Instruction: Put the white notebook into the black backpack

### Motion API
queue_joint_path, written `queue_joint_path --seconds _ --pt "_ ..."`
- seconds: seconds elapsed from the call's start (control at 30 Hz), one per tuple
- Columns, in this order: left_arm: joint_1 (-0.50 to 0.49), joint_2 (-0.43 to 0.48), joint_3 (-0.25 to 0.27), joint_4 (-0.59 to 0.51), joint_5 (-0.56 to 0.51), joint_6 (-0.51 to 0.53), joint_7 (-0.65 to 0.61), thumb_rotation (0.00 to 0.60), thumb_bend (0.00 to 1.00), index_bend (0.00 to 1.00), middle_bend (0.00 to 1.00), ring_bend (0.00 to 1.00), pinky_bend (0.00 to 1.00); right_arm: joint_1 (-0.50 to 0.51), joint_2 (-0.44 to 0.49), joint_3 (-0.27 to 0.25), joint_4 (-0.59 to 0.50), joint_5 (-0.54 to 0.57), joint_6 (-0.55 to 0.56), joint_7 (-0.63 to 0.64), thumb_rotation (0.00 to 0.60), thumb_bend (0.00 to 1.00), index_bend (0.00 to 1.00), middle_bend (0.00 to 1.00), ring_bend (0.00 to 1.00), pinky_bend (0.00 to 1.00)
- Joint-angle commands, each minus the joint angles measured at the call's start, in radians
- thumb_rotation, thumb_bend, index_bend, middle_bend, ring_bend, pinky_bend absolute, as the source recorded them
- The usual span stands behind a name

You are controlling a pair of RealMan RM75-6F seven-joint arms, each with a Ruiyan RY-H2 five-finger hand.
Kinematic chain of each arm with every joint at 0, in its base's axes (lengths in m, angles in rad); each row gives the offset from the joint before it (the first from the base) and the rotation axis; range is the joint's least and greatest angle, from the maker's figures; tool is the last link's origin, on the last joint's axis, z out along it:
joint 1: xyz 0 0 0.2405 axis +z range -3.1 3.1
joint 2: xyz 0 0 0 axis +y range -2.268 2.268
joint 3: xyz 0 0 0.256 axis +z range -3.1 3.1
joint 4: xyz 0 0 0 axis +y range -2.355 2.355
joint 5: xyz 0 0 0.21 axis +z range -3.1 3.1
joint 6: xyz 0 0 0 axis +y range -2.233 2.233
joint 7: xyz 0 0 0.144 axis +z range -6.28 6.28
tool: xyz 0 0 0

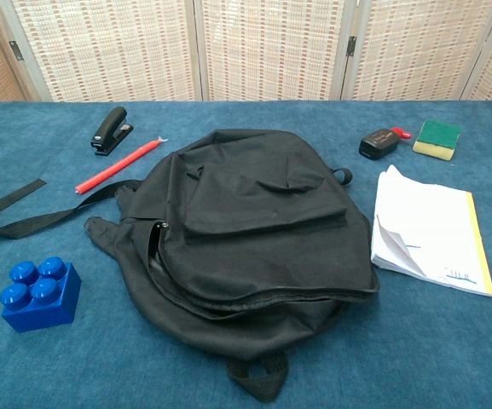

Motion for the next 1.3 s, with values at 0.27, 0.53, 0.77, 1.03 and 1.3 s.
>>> queue_joint_path --seconds 0.27,0.53,0.77,1.03,1.3 --pt "-0.001 -0.002 0.002 0.004 -0.004 -0.007 -0.004 0.600 0.21 0.13 0.15 0.14 0.00 0.008 -0.003 -0.001 0.008 -0.028 -0.003 0.002 0.600 0.42 0.00 0.02 0.14 0.11" --pt "0.003 0.001 0.007 0.008 0.008 0.001 -0.019 0.600 0.21 0.13 0.15 0.14 0.00 0.060 -0.036 -0.010 0.075 -0.091 -0.059 -0.002 0.600 0.42 0.00 0.02 0.14 0.11" --pt "0.011 0.007 0.012 0.003 0.008 0.008 -0.025 0.600 0.21 0.13 0.15 0.14 0.00 0.114 -0.121 -0.016 0.192 -0.124 -0.123 -0.040 0.600 0.44 0.00 0.07 0.18 0.12" --pt "0.016 0.016 0.020 -0.006 0.013 0.006 -0.031 0.600 0.21 0.13 0.14 0.14 0.00 0.166 -0.247 -0.036 0.382 -0.135 -0.201 -0.002 0.600 0.44 0.00 0.08 0.18 0.12" --pt "0.017 0.023 0.025 -0.022 0.009 -0.004 -0.020 0.600 0.21 0.13 0.13 0.13 0.00 0.209 -0.377 -0.055 0.593 -0.149 -0.249 0.059 0.600 0.44 0.00 0.08 0.18 0.11"
